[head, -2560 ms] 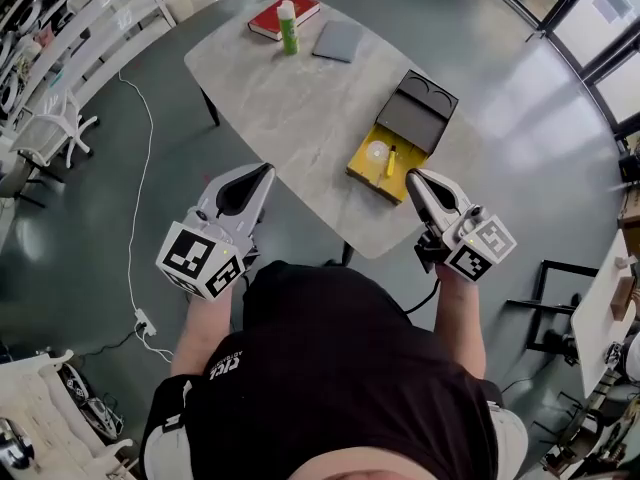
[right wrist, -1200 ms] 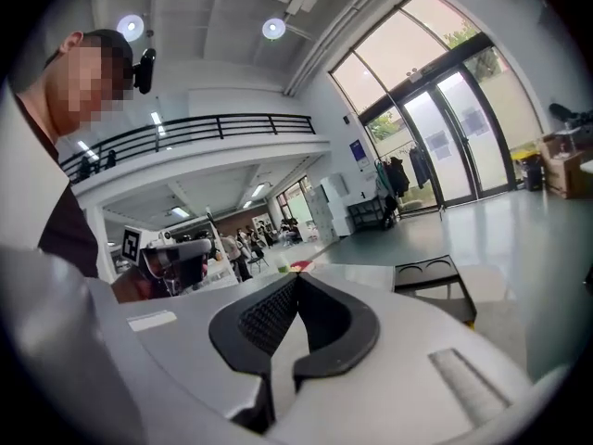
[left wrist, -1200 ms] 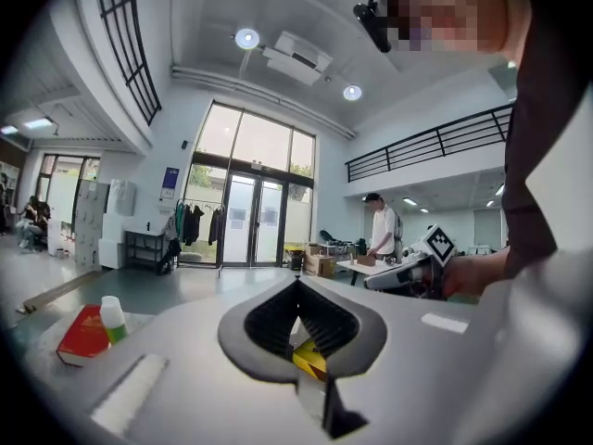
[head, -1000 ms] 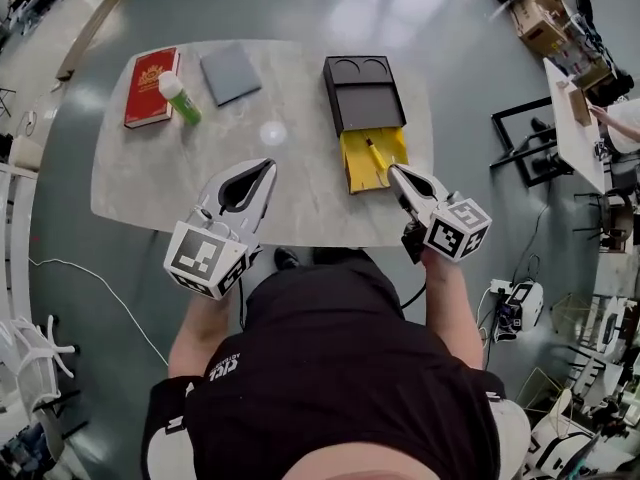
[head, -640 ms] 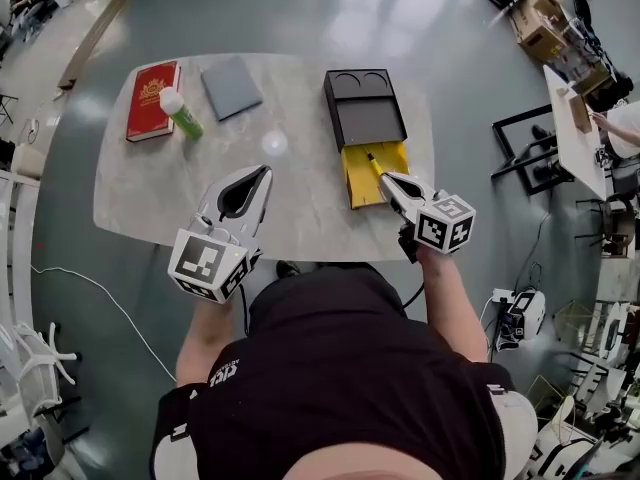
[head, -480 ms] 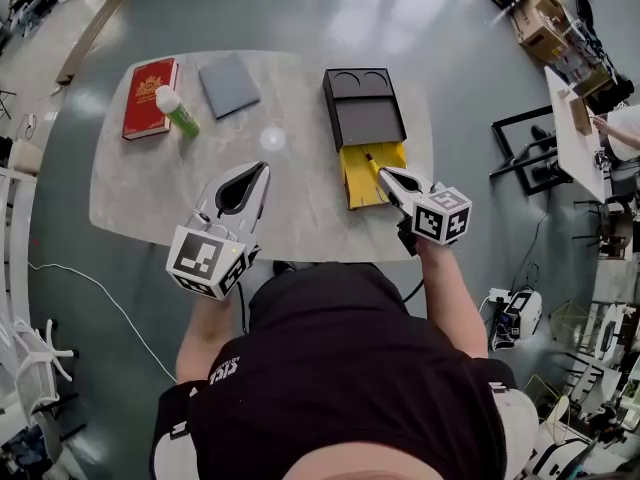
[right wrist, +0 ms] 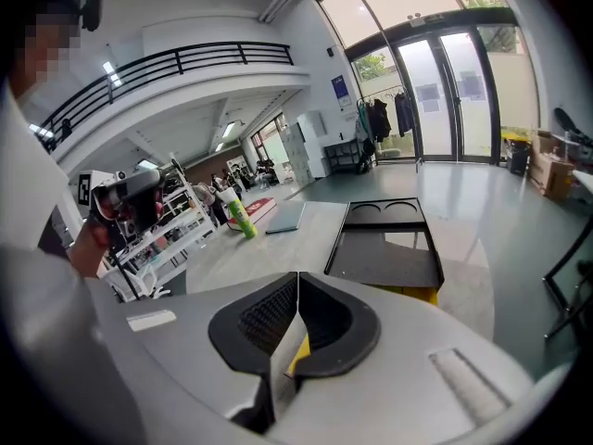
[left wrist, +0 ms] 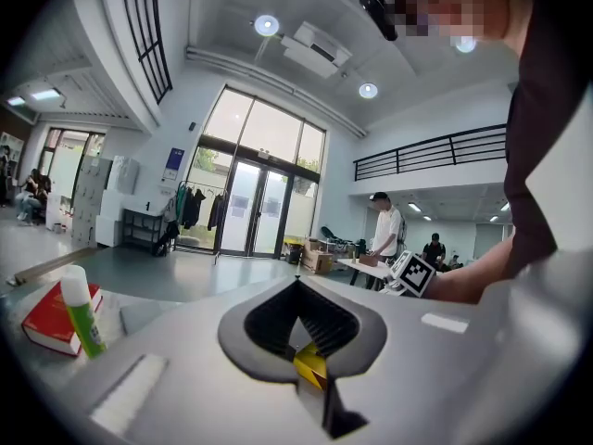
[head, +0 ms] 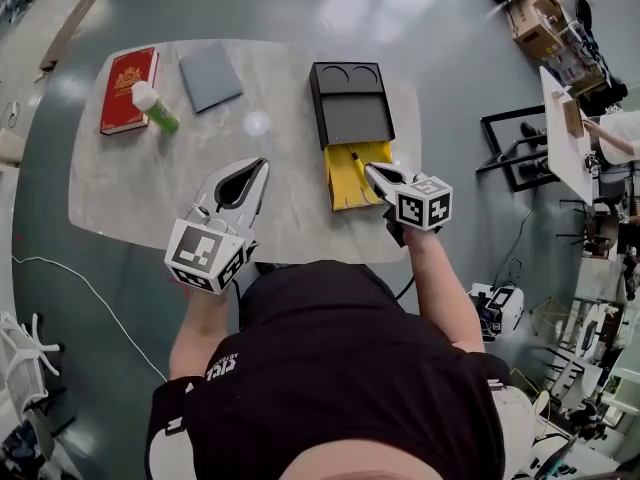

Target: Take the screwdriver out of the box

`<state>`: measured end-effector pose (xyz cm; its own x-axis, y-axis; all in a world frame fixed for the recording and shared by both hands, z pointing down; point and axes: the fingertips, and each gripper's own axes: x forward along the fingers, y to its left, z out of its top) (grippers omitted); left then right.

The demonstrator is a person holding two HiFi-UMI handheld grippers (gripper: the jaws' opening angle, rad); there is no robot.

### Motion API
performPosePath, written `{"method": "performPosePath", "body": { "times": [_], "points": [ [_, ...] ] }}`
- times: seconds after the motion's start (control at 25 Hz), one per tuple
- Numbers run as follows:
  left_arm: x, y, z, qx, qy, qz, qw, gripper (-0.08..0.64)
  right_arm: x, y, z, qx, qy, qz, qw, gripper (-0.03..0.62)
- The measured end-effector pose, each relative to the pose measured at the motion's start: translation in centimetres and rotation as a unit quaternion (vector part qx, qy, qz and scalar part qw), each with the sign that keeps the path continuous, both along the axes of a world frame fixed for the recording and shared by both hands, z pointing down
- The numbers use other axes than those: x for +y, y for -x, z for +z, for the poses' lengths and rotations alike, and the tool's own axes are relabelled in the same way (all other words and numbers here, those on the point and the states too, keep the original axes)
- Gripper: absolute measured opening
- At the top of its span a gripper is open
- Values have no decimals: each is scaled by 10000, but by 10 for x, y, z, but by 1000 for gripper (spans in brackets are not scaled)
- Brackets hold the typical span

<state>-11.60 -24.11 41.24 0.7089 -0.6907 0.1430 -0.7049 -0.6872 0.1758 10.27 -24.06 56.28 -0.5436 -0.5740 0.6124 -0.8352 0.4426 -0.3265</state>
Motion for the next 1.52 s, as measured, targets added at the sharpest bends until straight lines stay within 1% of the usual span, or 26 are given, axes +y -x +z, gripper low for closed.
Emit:
{"method": "performPosePath", "body": {
  "times": [0.08,0.2,0.44,0.52,0.64,0.76,0.92,1.2,1.36,1.52],
  "points": [
    [-2,-7,2,-19,27,67,10000,2,-4,-4,9,63,112,-8,9999,23],
    [-9,-14,2,-36,14,110,9999,2,-11,-8,23,209,277,-79,9994,46],
    [-24,-27,5,-22,18,185,9998,2,-19,-22,64,879,663,-308,9935,74],
    [-26,-32,6,-9,33,218,9998,2,-21,-27,79,954,825,-359,9914,84],
    [-30,-37,8,8,44,250,9997,2,-23,-31,98,939,1067,-429,9889,115],
    [-30,-39,13,14,125,240,9996,2,-22,-37,117,1117,1287,-457,9843,143],
    [-33,-40,18,-23,209,225,9995,2,-28,-49,136,1458,1443,-400,9779,161],
    [-37,-40,26,-60,320,179,9993,2,-26,-62,175,1962,1840,-646,9610,173],
    [-34,-36,28,-44,400,115,9991,2,-22,-65,185,2165,1910,-765,9544,172],
    [-35,-26,28,-28,440,-8,9990,2,-26,-66,194,2375,1896,-763,9496,170]
  ]
}}
